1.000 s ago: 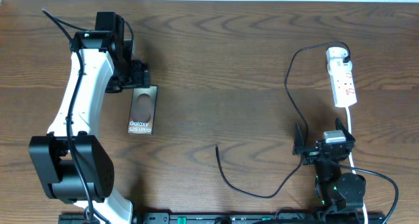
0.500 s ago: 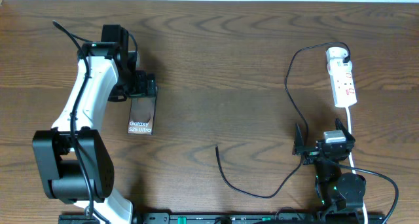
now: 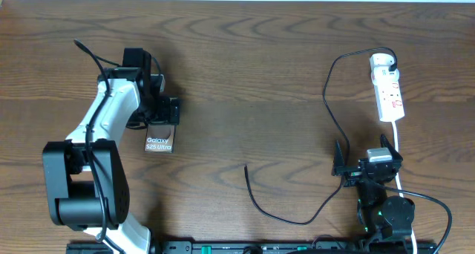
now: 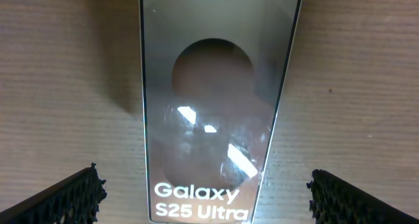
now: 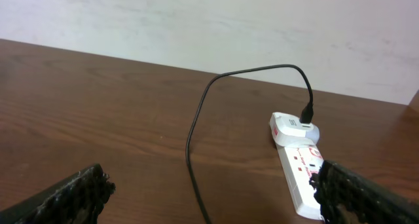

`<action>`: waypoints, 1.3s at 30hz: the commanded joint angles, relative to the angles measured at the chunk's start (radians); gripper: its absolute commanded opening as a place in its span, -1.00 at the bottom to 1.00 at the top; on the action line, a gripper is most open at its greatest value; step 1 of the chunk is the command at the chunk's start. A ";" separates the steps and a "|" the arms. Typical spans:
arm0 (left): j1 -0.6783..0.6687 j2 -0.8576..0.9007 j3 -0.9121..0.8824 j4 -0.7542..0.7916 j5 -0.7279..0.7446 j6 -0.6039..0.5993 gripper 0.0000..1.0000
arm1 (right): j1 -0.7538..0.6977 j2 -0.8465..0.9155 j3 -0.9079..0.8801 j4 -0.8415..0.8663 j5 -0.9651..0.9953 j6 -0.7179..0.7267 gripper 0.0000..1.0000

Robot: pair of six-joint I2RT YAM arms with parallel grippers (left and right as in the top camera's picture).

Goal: Plug charger to phone and switch on socket
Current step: 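Lower the left gripper around the phone's long edges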

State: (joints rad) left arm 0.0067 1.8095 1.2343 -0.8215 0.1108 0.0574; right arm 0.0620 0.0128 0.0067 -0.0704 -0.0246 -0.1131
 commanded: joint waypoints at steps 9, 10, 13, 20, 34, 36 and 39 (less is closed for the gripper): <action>0.000 0.001 -0.056 0.071 0.013 0.016 0.98 | -0.004 -0.003 -0.001 -0.005 0.007 0.010 0.99; -0.003 0.001 -0.056 0.072 0.013 0.017 0.97 | -0.004 -0.003 -0.001 -0.005 0.007 0.011 0.99; -0.011 0.001 -0.056 0.076 0.012 0.017 0.97 | -0.004 -0.003 -0.001 -0.005 0.007 0.010 0.98; -0.019 0.001 -0.057 0.067 0.009 0.013 0.97 | -0.004 -0.003 -0.001 -0.005 0.007 0.011 0.98; -0.019 0.009 -0.058 0.128 0.009 0.014 0.96 | -0.004 -0.003 -0.001 -0.005 0.007 0.011 0.98; -0.019 0.025 -0.058 0.128 0.008 0.021 0.97 | -0.004 -0.003 -0.001 -0.005 0.007 0.011 0.98; -0.019 0.057 -0.058 0.130 0.009 0.022 0.97 | -0.004 -0.003 -0.001 -0.005 0.007 0.011 0.98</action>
State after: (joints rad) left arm -0.0105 1.8183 1.1831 -0.6941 0.1181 0.0605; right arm 0.0620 0.0128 0.0067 -0.0704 -0.0246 -0.1131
